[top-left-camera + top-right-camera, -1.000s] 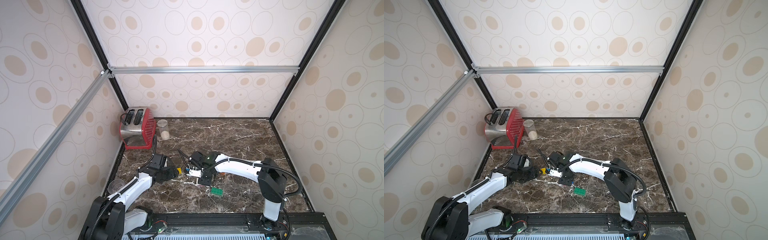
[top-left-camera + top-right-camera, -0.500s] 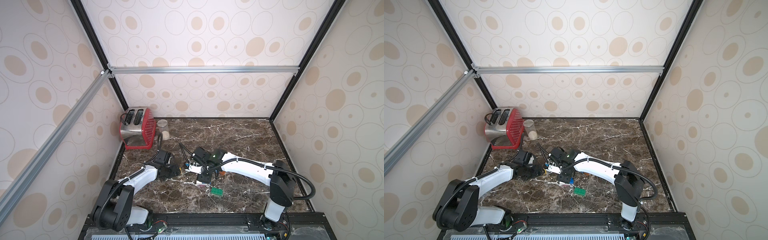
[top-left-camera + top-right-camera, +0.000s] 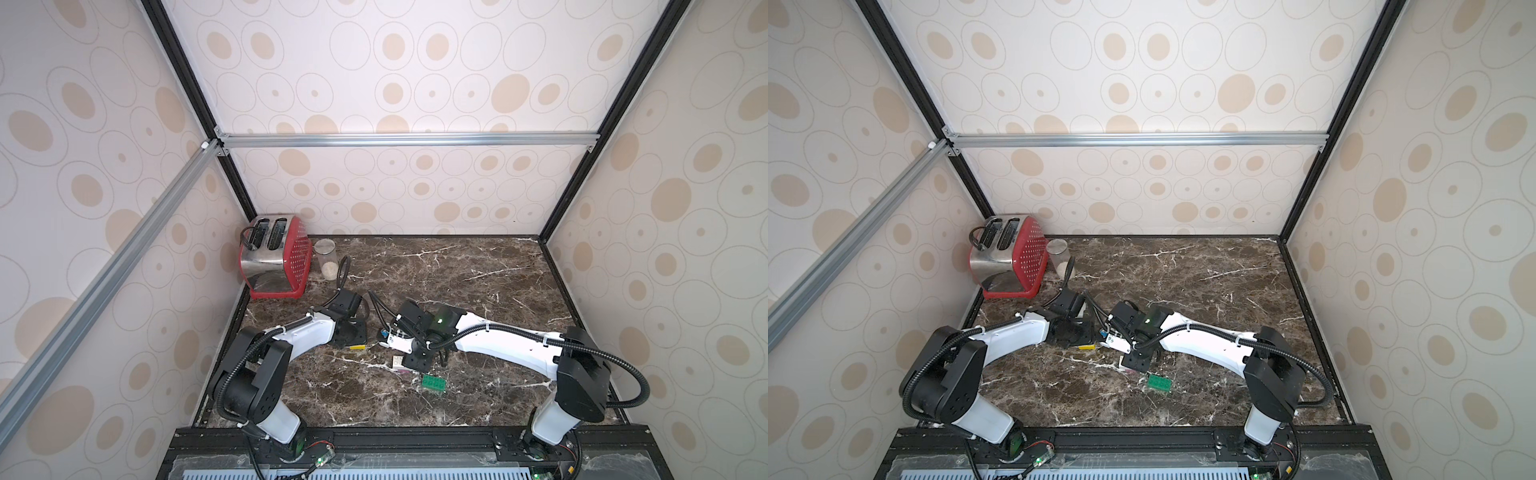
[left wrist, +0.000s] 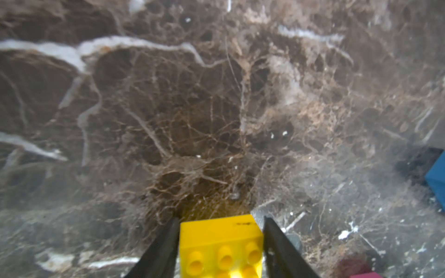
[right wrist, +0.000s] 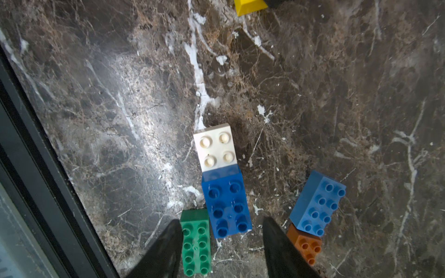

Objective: Assemble a heart with lego
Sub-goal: Move the lego brick at the center of the board.

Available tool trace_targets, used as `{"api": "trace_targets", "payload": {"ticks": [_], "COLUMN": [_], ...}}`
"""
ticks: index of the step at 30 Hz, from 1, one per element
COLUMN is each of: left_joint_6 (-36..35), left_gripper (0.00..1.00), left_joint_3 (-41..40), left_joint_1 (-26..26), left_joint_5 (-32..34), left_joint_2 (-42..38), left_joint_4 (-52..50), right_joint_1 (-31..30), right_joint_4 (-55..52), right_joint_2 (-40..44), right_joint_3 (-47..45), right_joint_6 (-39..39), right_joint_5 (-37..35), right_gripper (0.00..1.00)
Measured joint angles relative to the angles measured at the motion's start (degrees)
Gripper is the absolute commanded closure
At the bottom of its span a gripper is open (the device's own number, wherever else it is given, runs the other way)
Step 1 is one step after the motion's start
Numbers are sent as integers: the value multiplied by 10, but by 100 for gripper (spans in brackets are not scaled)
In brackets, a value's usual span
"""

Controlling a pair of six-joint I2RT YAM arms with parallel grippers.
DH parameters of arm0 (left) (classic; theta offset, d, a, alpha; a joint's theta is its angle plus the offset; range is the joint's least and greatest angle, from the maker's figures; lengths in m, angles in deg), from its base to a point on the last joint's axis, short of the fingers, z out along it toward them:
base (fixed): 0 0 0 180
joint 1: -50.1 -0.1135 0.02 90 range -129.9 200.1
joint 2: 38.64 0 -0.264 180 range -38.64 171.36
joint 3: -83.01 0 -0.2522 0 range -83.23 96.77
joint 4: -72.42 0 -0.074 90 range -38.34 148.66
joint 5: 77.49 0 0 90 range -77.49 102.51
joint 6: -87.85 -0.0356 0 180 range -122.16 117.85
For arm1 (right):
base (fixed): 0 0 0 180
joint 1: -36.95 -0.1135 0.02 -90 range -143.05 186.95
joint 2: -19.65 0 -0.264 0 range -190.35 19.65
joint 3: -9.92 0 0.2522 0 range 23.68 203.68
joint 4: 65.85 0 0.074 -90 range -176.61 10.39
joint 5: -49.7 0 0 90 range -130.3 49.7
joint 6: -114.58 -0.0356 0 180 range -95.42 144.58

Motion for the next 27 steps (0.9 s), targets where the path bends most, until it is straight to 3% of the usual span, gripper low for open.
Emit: {"api": "trace_targets", "payload": {"ticks": [12, 19, 23, 27], "left_joint_6": [-14, 15, 18, 17], "left_gripper": [48, 24, 24, 25], "left_joint_3": [14, -22, -22, -33], "left_joint_1": [45, 61, 37, -19], "left_joint_5": [12, -12, -7, -3], "left_joint_2": [-3, -81, -122, -155], "left_joint_4": [-47, -66, -77, -78], "right_joint_1": [0, -1, -7, -21], "right_joint_4": [11, 19, 34, 42], "right_joint_2": [1, -3, -19, -55], "right_joint_3": [-1, -1, 8, 43], "right_joint_6": [-4, -5, -9, -15], "right_joint_5": [-9, -3, 9, 19], "right_gripper": [45, 45, 44, 44]}}
